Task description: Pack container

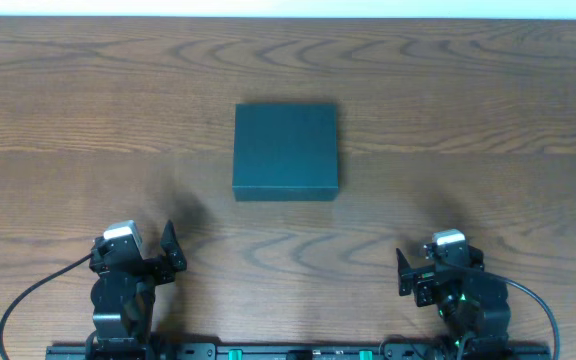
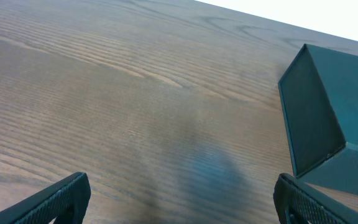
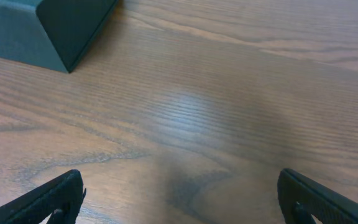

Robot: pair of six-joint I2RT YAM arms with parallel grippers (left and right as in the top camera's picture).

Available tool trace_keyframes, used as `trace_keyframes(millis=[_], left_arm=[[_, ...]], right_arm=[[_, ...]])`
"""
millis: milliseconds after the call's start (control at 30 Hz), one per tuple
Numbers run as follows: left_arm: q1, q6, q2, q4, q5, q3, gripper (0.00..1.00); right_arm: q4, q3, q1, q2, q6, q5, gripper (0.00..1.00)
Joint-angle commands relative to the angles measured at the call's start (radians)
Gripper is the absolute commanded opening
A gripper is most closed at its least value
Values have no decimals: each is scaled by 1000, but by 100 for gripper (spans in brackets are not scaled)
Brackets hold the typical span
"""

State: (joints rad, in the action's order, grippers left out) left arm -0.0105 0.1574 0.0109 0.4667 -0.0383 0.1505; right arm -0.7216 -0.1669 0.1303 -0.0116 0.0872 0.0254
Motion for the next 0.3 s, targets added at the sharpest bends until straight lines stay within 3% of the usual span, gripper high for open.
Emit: trace_keyframes(millis=[0, 267], left_arm=[[-3, 0, -7, 0, -21, -19, 95], [-3, 0, -7, 0, -21, -19, 95]], right_arm=[[-1, 8, -5, 6, -11, -11, 99], [-1, 8, -5, 6, -11, -10, 99]])
